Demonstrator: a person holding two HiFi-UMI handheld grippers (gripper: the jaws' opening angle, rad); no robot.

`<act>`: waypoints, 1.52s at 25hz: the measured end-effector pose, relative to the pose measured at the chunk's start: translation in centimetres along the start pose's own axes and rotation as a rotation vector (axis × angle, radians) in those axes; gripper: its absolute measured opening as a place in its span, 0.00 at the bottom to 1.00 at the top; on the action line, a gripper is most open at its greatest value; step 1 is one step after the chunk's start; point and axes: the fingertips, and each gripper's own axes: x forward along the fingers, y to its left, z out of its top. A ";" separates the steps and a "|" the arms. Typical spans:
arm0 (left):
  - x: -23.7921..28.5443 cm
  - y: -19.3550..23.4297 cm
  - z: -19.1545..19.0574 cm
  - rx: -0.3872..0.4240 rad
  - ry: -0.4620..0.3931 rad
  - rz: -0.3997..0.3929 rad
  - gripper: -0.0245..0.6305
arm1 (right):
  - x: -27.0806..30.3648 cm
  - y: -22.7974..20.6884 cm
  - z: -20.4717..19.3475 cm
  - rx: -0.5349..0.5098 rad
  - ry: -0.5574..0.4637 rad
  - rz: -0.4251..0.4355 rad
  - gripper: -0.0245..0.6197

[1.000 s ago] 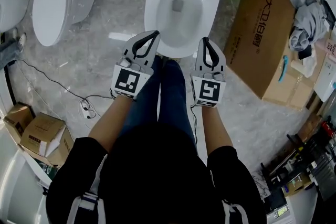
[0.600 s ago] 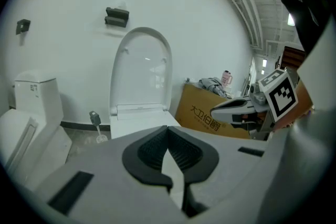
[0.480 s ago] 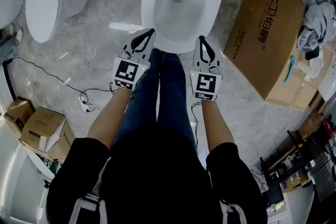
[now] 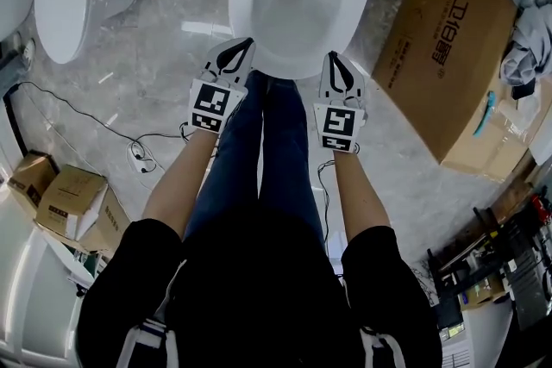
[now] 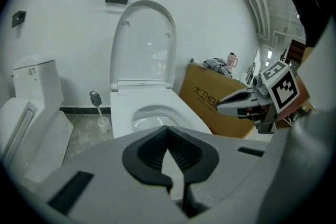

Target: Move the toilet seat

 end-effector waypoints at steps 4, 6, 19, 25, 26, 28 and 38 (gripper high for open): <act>0.8 0.3 -2.6 0.012 0.059 0.007 0.05 | 0.9 0.0 -2.3 -0.008 0.049 0.009 0.07; 1.2 0.4 -3.8 0.018 0.088 0.007 0.05 | 1.3 0.2 -3.5 -0.015 0.081 0.016 0.07; 1.7 0.0 -11.8 0.070 0.292 -0.010 0.05 | 1.7 1.6 -11.0 -0.071 0.287 0.037 0.07; 1.5 -0.1 -14.9 0.125 0.383 -0.012 0.24 | 1.6 2.4 -13.7 -0.107 0.365 0.051 0.14; 1.4 0.0 -15.3 0.127 0.395 -0.012 0.26 | 1.5 2.4 -14.1 -0.108 0.379 0.053 0.17; 1.5 0.3 -16.1 0.123 0.417 -0.016 0.31 | 1.5 2.5 -15.0 -0.117 0.404 0.060 0.22; 2.3 0.1 -18.2 0.015 0.445 -0.112 0.47 | 2.0 3.4 -16.8 -0.074 0.456 0.123 0.43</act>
